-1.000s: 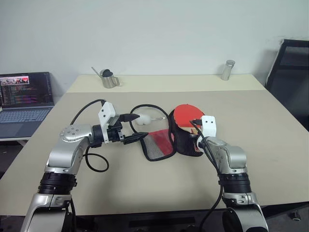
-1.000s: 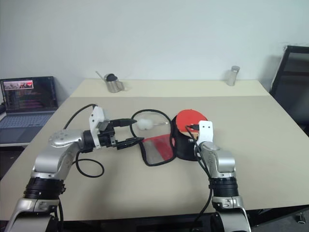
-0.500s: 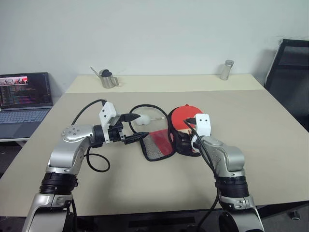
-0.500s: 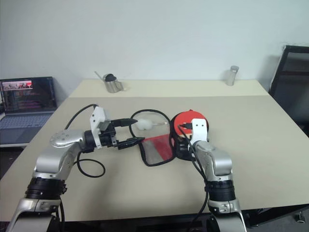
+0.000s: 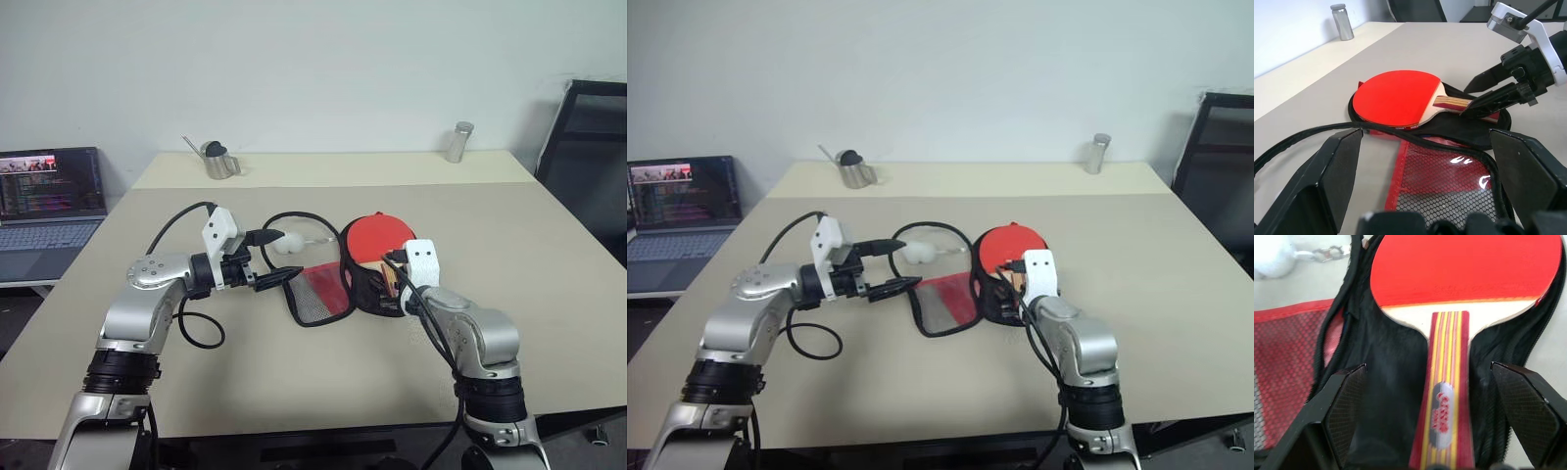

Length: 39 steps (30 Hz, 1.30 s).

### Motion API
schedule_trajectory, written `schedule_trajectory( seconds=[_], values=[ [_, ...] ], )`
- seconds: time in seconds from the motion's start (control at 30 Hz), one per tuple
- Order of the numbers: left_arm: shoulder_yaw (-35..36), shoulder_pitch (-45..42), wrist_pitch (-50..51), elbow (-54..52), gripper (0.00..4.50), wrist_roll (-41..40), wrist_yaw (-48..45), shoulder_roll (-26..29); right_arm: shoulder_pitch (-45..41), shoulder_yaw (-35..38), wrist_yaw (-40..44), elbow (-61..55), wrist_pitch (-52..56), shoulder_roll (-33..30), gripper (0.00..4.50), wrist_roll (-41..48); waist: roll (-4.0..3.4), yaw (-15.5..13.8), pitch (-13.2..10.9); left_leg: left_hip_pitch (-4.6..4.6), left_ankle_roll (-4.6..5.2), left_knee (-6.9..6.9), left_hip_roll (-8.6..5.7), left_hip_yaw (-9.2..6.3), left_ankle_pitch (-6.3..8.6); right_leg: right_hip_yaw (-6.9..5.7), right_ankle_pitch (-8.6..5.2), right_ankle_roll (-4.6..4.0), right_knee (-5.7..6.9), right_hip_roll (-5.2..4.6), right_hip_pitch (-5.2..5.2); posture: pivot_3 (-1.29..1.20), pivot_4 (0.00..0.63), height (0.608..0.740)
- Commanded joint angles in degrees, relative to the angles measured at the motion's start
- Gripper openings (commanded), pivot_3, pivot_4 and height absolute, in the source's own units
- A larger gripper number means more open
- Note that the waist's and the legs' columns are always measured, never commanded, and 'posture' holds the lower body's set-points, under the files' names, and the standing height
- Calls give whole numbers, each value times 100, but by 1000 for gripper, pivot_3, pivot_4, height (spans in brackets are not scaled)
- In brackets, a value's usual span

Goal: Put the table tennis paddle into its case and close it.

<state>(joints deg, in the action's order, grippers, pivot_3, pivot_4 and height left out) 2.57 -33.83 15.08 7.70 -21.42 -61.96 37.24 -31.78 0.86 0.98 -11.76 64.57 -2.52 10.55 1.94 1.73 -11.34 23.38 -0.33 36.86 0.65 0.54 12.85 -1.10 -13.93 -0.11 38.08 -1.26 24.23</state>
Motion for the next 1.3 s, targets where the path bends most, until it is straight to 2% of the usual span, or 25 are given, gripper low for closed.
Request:
schedule_trajectory(
  seconds=[0.03, 0.43, 0.53, 0.8, 1.17, 1.3],
  values=[
    [42, -96, -106, -45, 4500, -7, -4, -16, 20, -203, 78, 183, -514, -43, 4466, -129, 0, 0, 0, 0, 0, 0, -1, 0, 0, 0, -3, 5, 0, 0, 0, 0, 150, 740],
    [76, -59, -91, -122, 4500, -4, 38, 14, 17, -455, 163, 859, -1395, -19, 4466, -414, 1, -1, 1, 0, 0, 1, -1, 0, 0, 1, -4, 8, 0, 0, 0, 0, 150, 740],
    [93, -34, -75, -157, 4500, -19, 44, 24, 35, -317, 159, 919, -1376, 56, 3897, -350, 2, -1, 1, 0, 0, 1, -1, -1, 0, 1, 1, -1, 0, -1, -1, 0, 150, 740],
    [113, 20, 11, -219, 4500, -71, -16, 84, -2, -217, 211, 763, -1258, 56, 1207, -318, 1, 0, 1, 0, 0, 1, -1, 0, 0, 1, 8, -13, 0, -1, 0, 0, 150, 740],
    [103, -34, -8, -170, 4500, -37, -20, 78, 41, -260, 99, 603, -1015, 94, 1191, -397, 2, 0, 1, 0, 0, 1, 0, 0, 0, 1, 8, -12, 1, 0, 0, 0, 150, 740],
    [107, -12, -11, -191, 4500, -37, -13, 78, 57, -173, 57, 561, -973, 164, 2534, -388, 2, 0, 1, 0, 0, 1, 0, 0, 0, 1, 7, -12, 1, 0, 0, 0, 150, 740]
  ],
)
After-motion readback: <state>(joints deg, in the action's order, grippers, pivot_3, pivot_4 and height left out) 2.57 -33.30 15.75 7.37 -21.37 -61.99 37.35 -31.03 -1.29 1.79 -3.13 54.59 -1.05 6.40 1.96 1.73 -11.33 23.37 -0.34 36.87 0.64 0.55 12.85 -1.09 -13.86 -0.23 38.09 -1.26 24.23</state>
